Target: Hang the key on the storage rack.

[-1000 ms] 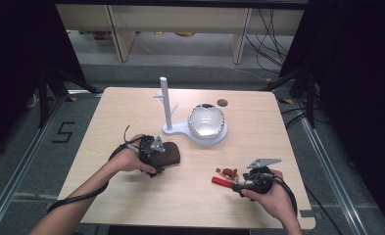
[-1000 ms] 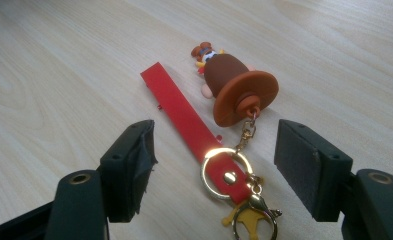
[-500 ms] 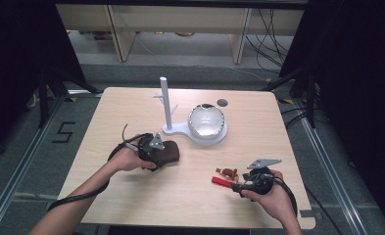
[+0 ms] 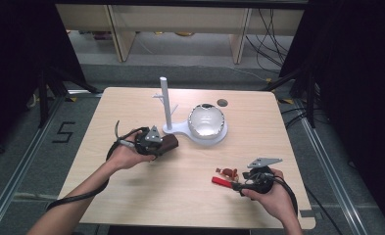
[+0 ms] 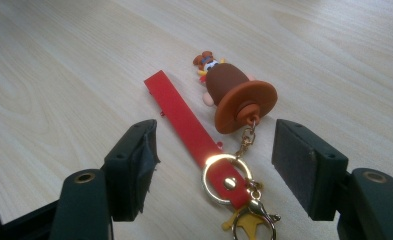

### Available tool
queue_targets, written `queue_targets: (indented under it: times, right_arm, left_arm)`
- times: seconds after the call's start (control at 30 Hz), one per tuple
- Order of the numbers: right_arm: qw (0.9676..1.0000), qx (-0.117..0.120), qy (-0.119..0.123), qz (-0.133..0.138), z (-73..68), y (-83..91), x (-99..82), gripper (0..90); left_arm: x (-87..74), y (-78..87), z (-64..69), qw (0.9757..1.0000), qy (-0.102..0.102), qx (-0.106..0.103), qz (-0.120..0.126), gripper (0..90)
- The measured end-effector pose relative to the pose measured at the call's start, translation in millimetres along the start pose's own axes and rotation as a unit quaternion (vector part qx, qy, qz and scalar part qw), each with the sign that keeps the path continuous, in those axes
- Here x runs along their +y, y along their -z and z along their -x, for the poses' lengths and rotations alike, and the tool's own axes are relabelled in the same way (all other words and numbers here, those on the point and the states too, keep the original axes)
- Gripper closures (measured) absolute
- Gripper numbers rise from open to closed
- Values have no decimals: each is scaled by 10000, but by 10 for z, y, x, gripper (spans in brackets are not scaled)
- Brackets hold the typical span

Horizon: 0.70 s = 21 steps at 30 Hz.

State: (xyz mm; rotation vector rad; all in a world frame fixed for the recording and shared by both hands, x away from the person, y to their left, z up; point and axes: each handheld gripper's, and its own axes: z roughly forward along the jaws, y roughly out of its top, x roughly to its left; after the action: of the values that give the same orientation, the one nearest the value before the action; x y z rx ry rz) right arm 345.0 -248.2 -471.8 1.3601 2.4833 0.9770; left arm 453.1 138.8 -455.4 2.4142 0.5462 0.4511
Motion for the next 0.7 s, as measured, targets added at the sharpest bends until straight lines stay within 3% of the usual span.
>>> queue_targets:
  times: [0.2,0.33,0.4,0.43,0.5,0.57,0.63,0.7]
  right_arm:
    - [10000,-2,-21,80,-11,-9,16,357]
    - [10000,-21,38,44,-19,21,42,360]
    - [9991,-22,281,308,-7,2,51,363]
    - [9996,-3,213,181,-28,35,68,365]
    - [9991,-12,341,268,-45,52,94,365]
    - [9983,11,455,355,-80,64,131,362]
    - [9972,58,646,359,-122,79,184,353]
    - [9940,89,1009,414,-170,76,249,341]
  left_arm:
    - [-13,72,-49,9996,237,108,130,689]
    - [-30,127,-65,9994,262,136,196,694]
    - [-23,188,-49,9993,239,138,265,694]
    - [-12,223,-34,9995,199,94,247,693]
    - [6,298,22,9993,222,-64,296,693]
    - [32,373,87,9991,86,-153,387,692]
    - [57,439,175,9985,6,-364,403,691]
    - [89,495,277,9975,-62,-578,408,690]
